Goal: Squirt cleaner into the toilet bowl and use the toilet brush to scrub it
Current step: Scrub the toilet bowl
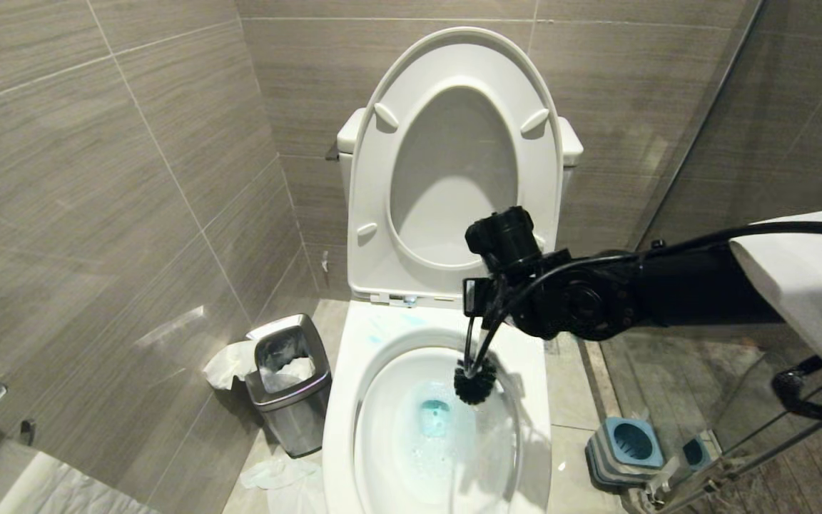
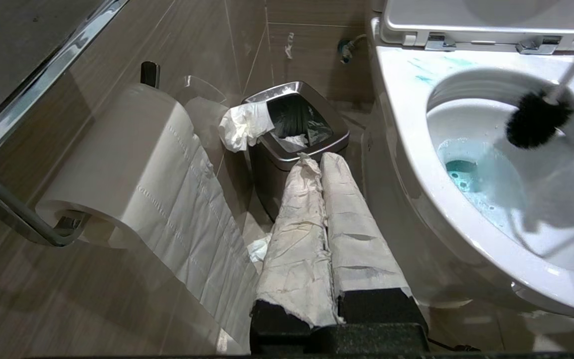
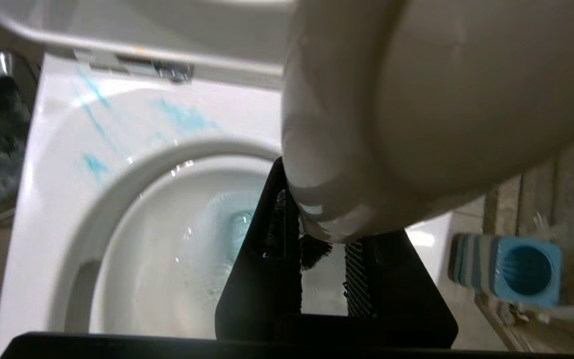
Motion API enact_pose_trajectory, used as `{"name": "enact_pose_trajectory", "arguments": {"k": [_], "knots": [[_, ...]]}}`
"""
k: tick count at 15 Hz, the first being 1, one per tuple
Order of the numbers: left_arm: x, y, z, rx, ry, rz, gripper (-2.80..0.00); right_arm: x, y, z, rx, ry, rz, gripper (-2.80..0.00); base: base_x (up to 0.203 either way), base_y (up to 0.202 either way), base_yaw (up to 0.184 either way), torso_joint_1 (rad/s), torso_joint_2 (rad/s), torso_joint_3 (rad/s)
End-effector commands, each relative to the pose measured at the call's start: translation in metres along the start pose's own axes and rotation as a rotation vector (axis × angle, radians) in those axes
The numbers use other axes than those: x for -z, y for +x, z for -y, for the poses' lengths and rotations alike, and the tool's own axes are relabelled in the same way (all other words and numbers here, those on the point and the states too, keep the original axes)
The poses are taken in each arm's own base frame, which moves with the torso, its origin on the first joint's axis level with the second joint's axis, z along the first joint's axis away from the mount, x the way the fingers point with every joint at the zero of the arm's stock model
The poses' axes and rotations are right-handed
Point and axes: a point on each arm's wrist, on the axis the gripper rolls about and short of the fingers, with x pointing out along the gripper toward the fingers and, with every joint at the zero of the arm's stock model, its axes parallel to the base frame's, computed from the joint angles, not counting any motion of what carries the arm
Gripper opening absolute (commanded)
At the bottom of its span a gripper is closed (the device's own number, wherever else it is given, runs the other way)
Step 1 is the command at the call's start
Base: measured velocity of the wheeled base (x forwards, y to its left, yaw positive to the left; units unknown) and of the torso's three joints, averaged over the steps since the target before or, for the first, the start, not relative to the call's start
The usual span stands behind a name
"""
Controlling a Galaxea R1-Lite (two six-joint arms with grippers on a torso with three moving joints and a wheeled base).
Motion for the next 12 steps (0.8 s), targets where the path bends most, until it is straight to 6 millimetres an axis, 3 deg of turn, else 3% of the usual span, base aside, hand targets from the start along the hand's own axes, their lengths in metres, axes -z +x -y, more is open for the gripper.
{"name": "enact_pose_trajectory", "arguments": {"k": [1, 5, 10, 12], "knots": [[0.001, 0.0, 0.0, 0.0, 0.0, -0.004, -2.8, 0.01, 0.038, -0.018, 0.007, -0.004, -0.003, -2.8, 0.0, 0.0, 0.0, 0.0, 0.0, 0.0], [0.001, 0.0, 0.0, 0.0, 0.0, -0.003, -2.8, 0.014, 0.05, -0.054, -0.037, -0.027, 0.002, -2.8, 0.0, 0.0, 0.0, 0.0, 0.0, 0.0], [0.001, 0.0, 0.0, 0.0, 0.0, -0.004, -2.8, 0.038, 0.021, -0.096, -0.132, -0.088, -0.023, -2.8, 0.0, 0.0, 0.0, 0.0, 0.0, 0.0], [0.001, 0.0, 0.0, 0.0, 0.0, -0.005, -2.8, 0.042, 0.015, -0.099, -0.137, -0.105, -0.041, -2.8, 0.0, 0.0, 0.0, 0.0, 0.0, 0.0]]}}
